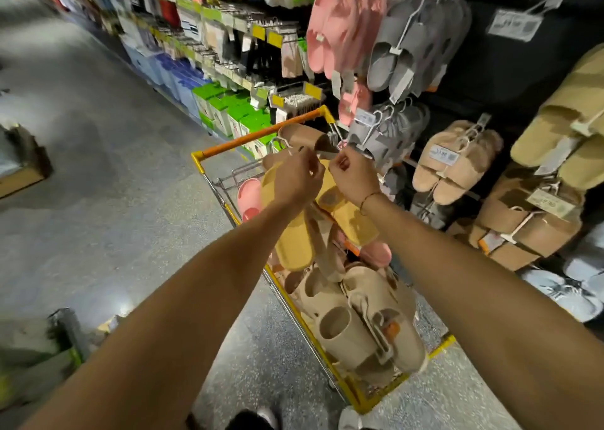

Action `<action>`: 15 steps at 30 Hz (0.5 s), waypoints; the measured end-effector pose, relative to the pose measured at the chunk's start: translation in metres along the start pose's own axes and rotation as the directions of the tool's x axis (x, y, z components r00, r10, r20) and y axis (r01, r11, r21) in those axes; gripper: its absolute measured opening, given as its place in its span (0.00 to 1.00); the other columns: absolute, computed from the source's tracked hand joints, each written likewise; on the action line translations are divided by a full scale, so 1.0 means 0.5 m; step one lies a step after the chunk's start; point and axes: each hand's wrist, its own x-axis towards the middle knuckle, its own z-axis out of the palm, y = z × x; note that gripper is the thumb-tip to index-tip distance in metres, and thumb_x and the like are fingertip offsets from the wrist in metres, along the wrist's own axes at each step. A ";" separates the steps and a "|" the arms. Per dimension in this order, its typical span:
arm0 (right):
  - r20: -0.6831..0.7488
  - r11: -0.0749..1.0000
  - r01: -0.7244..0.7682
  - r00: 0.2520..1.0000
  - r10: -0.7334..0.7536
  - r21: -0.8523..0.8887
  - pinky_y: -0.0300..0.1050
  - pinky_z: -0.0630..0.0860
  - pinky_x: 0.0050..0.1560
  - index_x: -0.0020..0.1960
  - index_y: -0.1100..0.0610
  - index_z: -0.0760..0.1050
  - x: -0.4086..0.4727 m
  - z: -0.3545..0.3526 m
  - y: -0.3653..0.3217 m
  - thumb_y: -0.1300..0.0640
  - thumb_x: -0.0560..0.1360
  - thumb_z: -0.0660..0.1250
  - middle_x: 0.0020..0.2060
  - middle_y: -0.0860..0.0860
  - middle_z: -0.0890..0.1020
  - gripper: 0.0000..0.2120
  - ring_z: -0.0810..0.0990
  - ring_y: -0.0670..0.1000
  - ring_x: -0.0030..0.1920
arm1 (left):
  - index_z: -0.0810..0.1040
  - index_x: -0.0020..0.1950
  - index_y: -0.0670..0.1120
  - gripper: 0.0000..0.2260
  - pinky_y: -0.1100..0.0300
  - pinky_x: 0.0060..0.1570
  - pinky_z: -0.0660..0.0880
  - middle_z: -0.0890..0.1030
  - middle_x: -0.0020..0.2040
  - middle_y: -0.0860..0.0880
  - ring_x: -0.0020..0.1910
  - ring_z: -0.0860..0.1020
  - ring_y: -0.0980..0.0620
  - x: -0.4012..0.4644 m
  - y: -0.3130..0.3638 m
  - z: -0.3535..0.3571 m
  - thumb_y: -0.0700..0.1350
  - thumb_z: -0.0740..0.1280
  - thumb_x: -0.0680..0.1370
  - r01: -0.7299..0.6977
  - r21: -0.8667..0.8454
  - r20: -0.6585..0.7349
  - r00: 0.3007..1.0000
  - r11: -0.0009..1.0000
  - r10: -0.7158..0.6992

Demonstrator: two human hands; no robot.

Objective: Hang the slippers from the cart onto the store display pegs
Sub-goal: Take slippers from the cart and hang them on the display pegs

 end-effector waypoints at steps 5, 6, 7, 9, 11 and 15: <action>0.101 0.994 -0.029 0.994 0.040 -0.107 0.55 0.79 0.48 0.47 0.60 0.77 0.114 0.071 -0.035 0.51 0.76 0.67 0.42 0.57 0.81 0.11 0.79 0.60 0.45 | 0.78 0.51 0.44 0.12 0.48 0.46 0.76 0.82 0.50 0.43 0.51 0.79 0.39 0.116 -0.112 -0.022 0.52 0.63 0.78 0.152 0.236 0.015 0.987 0.960 -0.160; 0.116 0.990 -0.042 0.992 0.058 -0.134 0.58 0.79 0.48 0.47 0.64 0.78 0.138 0.089 -0.037 0.52 0.76 0.66 0.42 0.61 0.81 0.13 0.79 0.63 0.45 | 0.78 0.54 0.44 0.13 0.48 0.49 0.77 0.81 0.53 0.42 0.53 0.79 0.39 0.145 -0.142 -0.019 0.52 0.63 0.79 0.210 0.273 0.043 0.972 0.939 -0.230; 0.132 0.985 -0.053 0.988 0.076 -0.165 0.60 0.79 0.49 0.46 0.67 0.77 0.161 0.109 -0.037 0.53 0.77 0.65 0.42 0.64 0.81 0.15 0.78 0.64 0.44 | 0.78 0.56 0.43 0.13 0.48 0.51 0.77 0.81 0.54 0.41 0.55 0.79 0.38 0.173 -0.171 -0.016 0.51 0.63 0.79 0.258 0.303 0.082 0.952 0.917 -0.295; 0.163 0.969 -0.069 0.980 0.110 -0.235 0.61 0.78 0.47 0.42 0.69 0.75 0.209 0.150 -0.033 0.56 0.78 0.63 0.40 0.66 0.79 0.16 0.77 0.65 0.40 | 0.77 0.58 0.41 0.13 0.49 0.56 0.77 0.80 0.57 0.40 0.58 0.79 0.37 0.227 -0.231 -0.004 0.47 0.62 0.78 0.301 0.339 0.182 0.909 0.891 -0.376; 0.180 0.951 -0.092 0.972 0.150 -0.294 0.57 0.76 0.42 0.39 0.68 0.74 0.261 0.191 -0.024 0.57 0.78 0.61 0.39 0.66 0.78 0.15 0.75 0.65 0.40 | 0.76 0.59 0.39 0.13 0.49 0.57 0.76 0.80 0.60 0.38 0.61 0.78 0.37 0.277 -0.290 0.013 0.44 0.63 0.79 0.337 0.314 0.277 0.862 0.888 -0.425; 0.217 0.928 -0.166 0.944 0.247 -0.333 0.48 0.64 0.33 0.31 0.56 0.64 0.350 0.267 0.002 0.55 0.79 0.64 0.32 0.56 0.70 0.18 0.69 0.57 0.36 | 0.78 0.59 0.34 0.16 0.51 0.51 0.76 0.81 0.59 0.35 0.60 0.79 0.37 0.369 -0.398 0.077 0.45 0.65 0.79 0.453 0.170 0.432 0.764 0.875 -0.479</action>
